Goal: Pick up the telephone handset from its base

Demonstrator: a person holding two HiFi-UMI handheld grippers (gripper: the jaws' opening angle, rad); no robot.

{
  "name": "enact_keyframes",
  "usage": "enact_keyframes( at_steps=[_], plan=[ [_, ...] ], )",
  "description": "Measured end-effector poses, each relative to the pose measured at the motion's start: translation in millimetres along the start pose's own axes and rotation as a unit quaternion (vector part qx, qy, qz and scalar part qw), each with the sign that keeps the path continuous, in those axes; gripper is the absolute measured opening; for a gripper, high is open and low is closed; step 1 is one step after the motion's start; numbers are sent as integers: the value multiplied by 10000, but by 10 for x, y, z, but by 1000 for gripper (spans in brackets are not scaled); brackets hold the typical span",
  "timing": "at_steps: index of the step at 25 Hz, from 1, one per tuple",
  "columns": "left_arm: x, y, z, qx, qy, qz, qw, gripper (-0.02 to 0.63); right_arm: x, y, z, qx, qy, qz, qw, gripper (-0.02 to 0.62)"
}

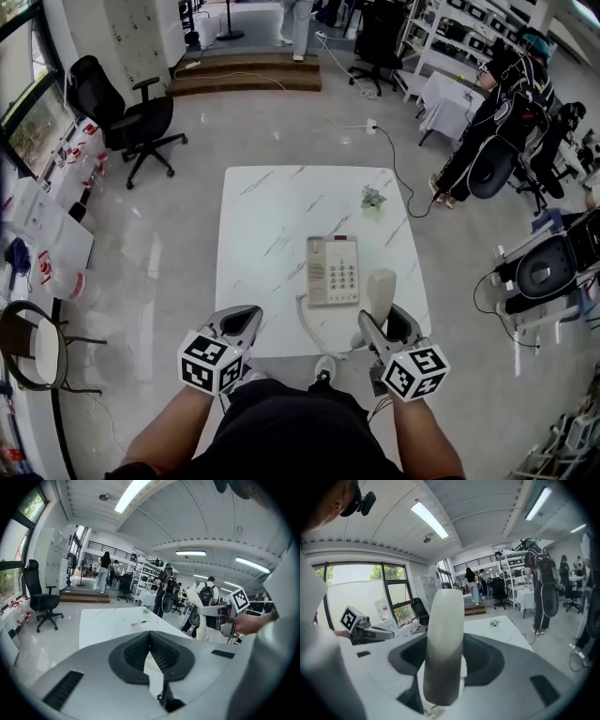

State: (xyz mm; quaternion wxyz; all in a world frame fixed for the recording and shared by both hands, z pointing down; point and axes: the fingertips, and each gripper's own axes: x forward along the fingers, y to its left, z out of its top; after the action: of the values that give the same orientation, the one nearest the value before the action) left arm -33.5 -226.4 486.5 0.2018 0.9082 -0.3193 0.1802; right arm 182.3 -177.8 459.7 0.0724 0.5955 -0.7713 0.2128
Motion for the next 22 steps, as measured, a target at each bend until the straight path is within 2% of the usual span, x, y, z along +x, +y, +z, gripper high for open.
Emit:
enact_keyframes(
  at_steps=[9, 22],
  plan=[
    [54, -110, -107, 40, 134, -179, 9997, 2, -138, -80, -285, 69, 153, -222, 9996, 224],
    [96, -117, -224, 31, 271, -202, 9994, 2, -53, -94, -480, 224, 265, -216, 9992, 224]
  ],
)
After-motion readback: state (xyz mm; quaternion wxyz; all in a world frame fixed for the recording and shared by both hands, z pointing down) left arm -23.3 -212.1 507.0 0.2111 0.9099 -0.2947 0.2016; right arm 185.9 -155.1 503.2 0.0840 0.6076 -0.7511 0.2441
